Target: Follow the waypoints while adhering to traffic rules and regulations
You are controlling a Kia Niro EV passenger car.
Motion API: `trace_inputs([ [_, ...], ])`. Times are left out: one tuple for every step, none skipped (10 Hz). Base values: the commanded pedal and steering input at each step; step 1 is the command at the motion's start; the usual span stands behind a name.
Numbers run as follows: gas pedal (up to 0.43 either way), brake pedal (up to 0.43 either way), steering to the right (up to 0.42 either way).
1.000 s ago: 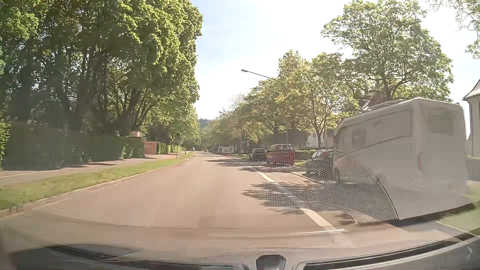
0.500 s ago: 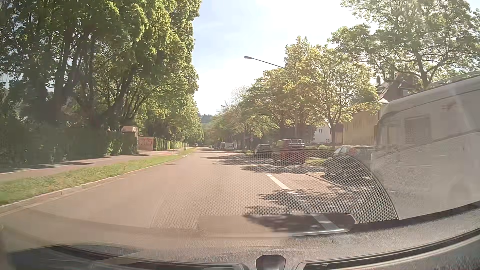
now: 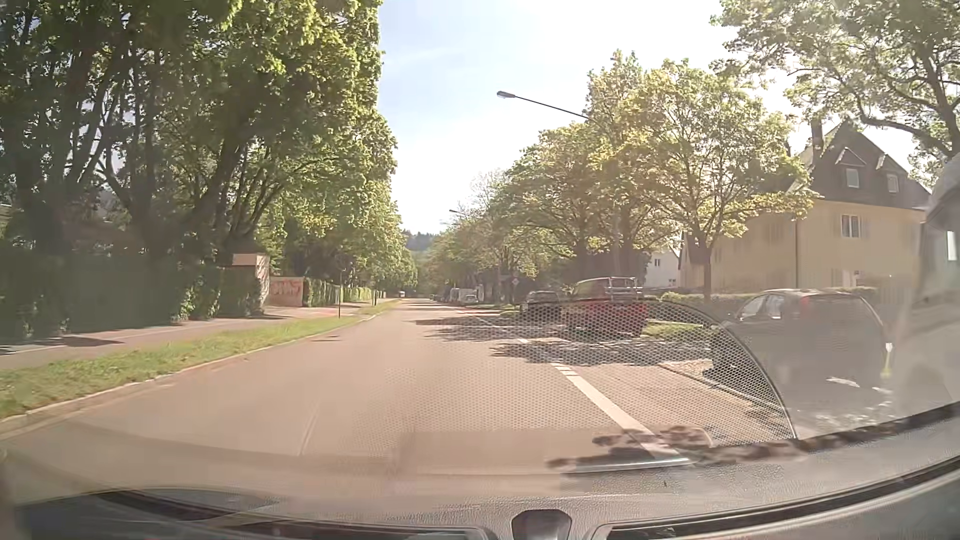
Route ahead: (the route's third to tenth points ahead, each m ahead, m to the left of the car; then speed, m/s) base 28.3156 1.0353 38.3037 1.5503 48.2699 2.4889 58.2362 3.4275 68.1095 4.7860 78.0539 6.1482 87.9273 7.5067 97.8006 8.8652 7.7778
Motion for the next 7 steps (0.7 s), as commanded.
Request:
trace_inputs([
  [0.039,0.000,-0.018],
  [0.039,0.000,-0.018],
  [0.039,0.000,-0.018],
  [0.039,0.000,-0.018],
  [0.039,0.000,-0.018],
  [0.039,0.000,-0.016],
  [0.039,0.000,-0.014],
])
